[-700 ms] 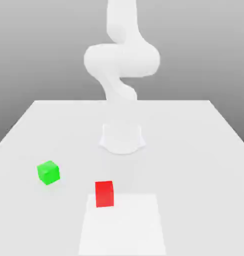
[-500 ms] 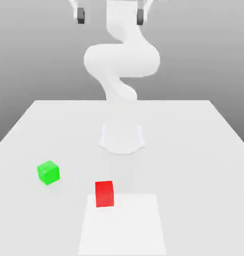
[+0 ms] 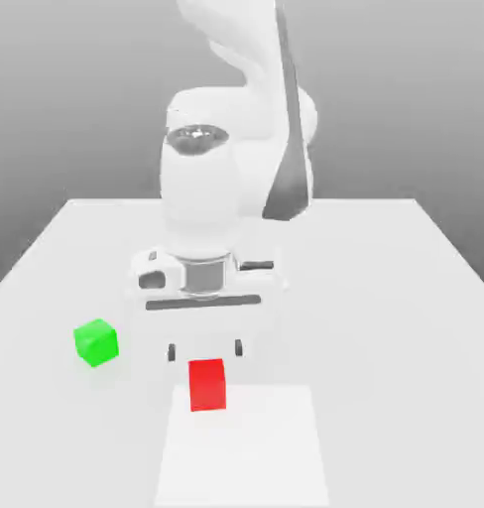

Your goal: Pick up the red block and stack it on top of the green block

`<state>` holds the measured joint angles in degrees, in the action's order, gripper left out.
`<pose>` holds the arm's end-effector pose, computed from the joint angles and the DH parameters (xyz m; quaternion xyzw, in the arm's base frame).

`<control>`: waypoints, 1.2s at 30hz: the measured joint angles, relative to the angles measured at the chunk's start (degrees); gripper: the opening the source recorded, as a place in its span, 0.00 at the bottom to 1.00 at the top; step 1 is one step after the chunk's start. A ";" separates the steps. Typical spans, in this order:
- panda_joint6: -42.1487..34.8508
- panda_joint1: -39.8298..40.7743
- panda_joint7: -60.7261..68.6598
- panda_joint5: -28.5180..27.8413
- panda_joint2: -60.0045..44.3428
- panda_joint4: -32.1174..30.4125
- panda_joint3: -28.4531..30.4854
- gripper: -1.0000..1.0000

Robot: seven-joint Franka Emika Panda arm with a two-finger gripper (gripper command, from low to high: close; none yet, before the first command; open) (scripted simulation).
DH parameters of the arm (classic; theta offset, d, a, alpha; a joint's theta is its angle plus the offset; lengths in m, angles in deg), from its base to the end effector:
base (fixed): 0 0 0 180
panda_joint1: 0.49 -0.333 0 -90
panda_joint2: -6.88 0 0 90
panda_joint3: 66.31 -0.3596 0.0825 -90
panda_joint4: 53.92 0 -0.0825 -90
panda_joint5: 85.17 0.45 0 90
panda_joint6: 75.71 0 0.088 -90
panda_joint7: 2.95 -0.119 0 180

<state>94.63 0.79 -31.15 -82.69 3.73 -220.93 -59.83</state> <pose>0.3450 -0.0511 0.1397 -0.9444 0.3288 -0.0017 0.0009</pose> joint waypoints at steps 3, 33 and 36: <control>5.31 3.23 2.10 2.78 -6.25 0.76 -3.86 0.00; -16.76 31.87 -25.81 -11.92 20.31 -3.37 7.01 0.00; -15.42 34.06 -27.38 -11.21 18.95 -3.49 8.58 0.00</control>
<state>79.20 34.85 -58.53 -93.90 22.68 -224.42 -51.25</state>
